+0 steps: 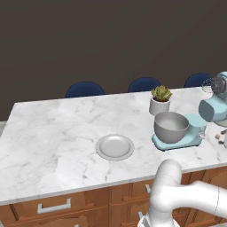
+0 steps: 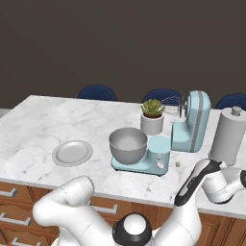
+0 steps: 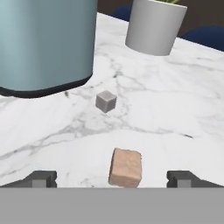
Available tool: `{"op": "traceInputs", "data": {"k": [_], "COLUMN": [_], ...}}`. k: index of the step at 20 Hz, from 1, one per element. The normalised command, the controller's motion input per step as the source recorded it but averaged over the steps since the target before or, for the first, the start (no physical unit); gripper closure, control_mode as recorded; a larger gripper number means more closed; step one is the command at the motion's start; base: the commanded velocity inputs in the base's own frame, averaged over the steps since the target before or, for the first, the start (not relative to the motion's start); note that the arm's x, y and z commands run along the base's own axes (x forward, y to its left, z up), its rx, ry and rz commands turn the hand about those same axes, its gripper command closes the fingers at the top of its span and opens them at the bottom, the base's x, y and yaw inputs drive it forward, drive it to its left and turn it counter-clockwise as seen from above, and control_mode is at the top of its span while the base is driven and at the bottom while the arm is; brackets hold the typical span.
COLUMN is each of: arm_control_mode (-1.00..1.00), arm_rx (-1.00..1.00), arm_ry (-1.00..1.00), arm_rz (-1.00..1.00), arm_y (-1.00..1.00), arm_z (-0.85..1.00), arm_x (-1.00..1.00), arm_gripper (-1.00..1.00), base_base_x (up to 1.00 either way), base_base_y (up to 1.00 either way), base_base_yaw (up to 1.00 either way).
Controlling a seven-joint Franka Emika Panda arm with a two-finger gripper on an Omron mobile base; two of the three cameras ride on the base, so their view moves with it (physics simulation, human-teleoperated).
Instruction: Add butter and sugar cubes to the stand mixer bowl and then turn on the stand mixer to begin making frosting.
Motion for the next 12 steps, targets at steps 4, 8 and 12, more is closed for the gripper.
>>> {"op": "traceInputs", "data": {"k": [4, 8, 12], "arm_control_mode": [-1.00, -1.00, -1.00], "arm_rx": [0.00, 0.00, 0.00], "arm_ry": [0.00, 0.00, 0.00], "arm_rz": [0.00, 0.01, 0.00], "arm_y": [0.14, 0.04, 0.00], "arm_z": [0.00, -0.04, -0.21], "arm_x": [0.10, 0.09, 0.08], "arm_gripper": [-1.00, -1.00, -1.00], "base_base_x": [0.00, 0.00, 0.00], "base_base_y": [0.00, 0.00, 0.00], "base_base_yaw": [0.00, 0.00, 0.00]}}
